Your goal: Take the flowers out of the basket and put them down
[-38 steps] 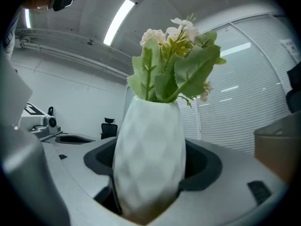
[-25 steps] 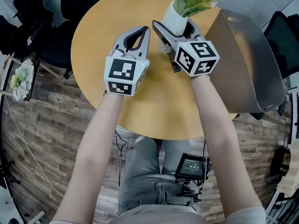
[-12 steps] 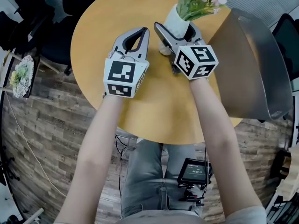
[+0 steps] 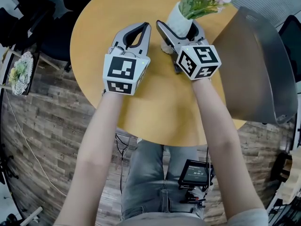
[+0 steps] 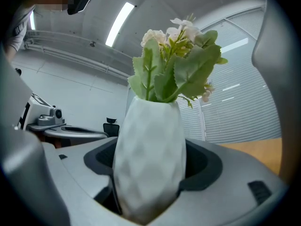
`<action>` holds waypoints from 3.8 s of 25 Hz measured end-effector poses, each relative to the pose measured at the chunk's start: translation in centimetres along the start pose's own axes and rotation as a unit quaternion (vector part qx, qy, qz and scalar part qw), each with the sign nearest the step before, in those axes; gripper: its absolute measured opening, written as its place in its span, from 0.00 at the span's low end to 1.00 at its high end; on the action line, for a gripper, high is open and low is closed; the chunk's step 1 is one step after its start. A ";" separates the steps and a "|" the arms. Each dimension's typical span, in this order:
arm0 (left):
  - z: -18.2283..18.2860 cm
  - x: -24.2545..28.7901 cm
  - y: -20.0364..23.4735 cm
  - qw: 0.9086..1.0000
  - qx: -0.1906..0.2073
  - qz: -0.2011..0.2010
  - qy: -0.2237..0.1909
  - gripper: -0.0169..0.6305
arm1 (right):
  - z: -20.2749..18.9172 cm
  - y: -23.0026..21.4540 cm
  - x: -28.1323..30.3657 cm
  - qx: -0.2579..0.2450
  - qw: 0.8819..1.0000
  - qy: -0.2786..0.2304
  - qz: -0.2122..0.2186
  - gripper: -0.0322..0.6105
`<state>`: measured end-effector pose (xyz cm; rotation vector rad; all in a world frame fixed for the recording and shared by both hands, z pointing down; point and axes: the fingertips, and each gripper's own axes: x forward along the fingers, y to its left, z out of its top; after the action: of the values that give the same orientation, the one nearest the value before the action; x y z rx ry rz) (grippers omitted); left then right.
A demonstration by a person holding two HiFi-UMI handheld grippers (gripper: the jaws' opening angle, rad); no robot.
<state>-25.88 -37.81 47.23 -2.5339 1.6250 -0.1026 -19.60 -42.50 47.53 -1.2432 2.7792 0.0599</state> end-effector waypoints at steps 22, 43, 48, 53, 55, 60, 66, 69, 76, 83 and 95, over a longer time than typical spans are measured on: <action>-0.1 -0.3 -0.5 1.000 0.002 -0.008 0.008 0.03 | 0.1 2.0 -0.8 -0.042 0.999 -0.001 0.022 0.65; -0.4 -0.5 -1.9 1.000 0.007 -0.004 0.013 0.03 | -0.9 1.8 -2.4 -0.065 0.997 0.028 0.033 0.71; -0.7 -0.7 -2.1 1.000 0.007 -0.005 0.016 0.03 | -0.9 1.8 -2.7 -0.052 0.998 0.027 0.029 0.75; -0.6 -1.0 -2.4 1.000 0.006 -0.006 0.014 0.03 | -1.0 1.9 -3.2 -0.048 0.998 0.032 0.023 0.78; -0.5 -1.2 -2.5 1.000 0.006 -0.008 0.014 0.03 | -1.0 1.9 -3.6 -0.045 0.998 0.036 0.019 0.78; -0.2 -1.8 -2.4 1.000 0.000 -0.006 0.015 0.03 | -1.0 2.0 -4.7 -0.041 0.998 0.045 0.011 0.78; 0.1 -2.0 -2.8 1.000 -0.002 -0.008 0.021 0.03 | 0.2 2.3 -5.7 -0.054 0.998 0.038 0.005 0.78; 0.7 -2.1 -2.8 1.000 -0.004 -0.008 0.021 0.03 | 0.9 2.5 -6.0 -0.053 0.998 0.041 0.006 0.78; 2.2 -2.4 -2.9 1.000 -0.006 -0.005 0.025 0.03 | 2.6 2.9 -6.7 -0.056 0.997 0.050 0.011 0.78; 4.0 -2.6 -3.3 1.000 -0.005 -0.008 0.029 0.03 | 3.9 3.1 -7.9 -0.044 0.997 0.061 0.011 0.78; 7.6 -2.7 -4.4 0.999 0.000 -0.020 0.033 0.03 | 7.7 3.9 -9.7 -0.023 0.997 0.070 0.026 0.78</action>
<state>-22.06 -33.04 40.39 -2.5901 1.5973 -0.1925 -15.52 -32.11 40.89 -1.2293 2.9458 0.0421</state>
